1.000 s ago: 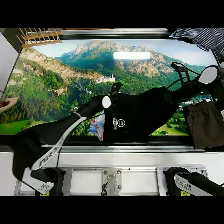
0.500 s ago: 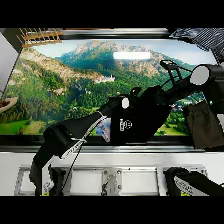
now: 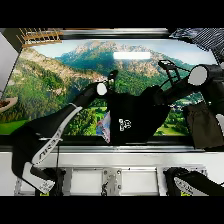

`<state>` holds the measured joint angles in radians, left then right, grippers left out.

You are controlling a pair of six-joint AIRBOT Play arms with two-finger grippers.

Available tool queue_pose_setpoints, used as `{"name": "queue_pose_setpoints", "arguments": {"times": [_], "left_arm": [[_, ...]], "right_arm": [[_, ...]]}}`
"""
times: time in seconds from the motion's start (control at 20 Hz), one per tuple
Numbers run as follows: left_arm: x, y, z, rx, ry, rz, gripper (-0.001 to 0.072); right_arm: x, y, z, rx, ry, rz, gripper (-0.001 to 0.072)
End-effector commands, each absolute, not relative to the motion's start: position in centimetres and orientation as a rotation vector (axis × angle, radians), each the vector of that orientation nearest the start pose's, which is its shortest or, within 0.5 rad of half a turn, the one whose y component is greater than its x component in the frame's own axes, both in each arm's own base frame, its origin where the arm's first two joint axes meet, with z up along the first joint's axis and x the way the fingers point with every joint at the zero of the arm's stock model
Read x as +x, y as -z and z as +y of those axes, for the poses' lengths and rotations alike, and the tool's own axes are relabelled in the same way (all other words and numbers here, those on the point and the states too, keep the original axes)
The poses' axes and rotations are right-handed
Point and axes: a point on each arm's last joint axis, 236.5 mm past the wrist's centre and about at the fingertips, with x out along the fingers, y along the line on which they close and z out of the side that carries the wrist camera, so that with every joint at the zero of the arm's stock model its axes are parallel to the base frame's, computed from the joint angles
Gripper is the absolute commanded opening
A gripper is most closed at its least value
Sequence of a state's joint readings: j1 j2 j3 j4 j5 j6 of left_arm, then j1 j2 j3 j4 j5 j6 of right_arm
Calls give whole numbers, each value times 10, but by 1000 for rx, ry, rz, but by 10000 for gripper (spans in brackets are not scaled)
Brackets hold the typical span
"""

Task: Fold the clothes and pants, and hang the long-sleeved shirts on hangers.

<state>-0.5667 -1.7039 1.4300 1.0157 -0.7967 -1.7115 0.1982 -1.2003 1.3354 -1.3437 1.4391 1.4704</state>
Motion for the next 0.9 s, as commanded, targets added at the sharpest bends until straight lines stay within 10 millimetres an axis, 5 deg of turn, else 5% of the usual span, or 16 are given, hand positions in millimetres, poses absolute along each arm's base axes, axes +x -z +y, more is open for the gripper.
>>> {"name": "queue_pose_setpoints", "arguments": {"times": [0.0, 0.15, 0.35, 0.4, 0.5, 0.55, 0.7, 0.85], "left_arm": [[415, 8, -284, -349, 449, 1173, 14], [427, -16, -222, -374, 353, 1099, 14], [433, -52, -155, -451, 249, 1000, 13], [433, -61, -141, -465, 227, 979, 13], [429, -77, -112, -484, 184, 955, 14], [426, -83, -101, -492, 166, 948, 13], [416, -95, -79, -487, 143, 943, 14], [405, -101, -85, -460, 173, 956, 13]], "right_arm": [[335, -87, 148, -79, -466, 1267, 33], [323, -71, 207, -118, -562, 1285, 33], [292, -34, 333, -136, -801, 1244, 53], [279, -27, 372, -112, -876, 1215, 177], [252, -23, 433, -94, -1038, 1123, 639], [242, -28, 453, -81, -1096, 1075, 670], [256, -44, 435, -106, -1077, 1032, 669], [302, -34, 351, -103, -903, 1078, 669]]}}
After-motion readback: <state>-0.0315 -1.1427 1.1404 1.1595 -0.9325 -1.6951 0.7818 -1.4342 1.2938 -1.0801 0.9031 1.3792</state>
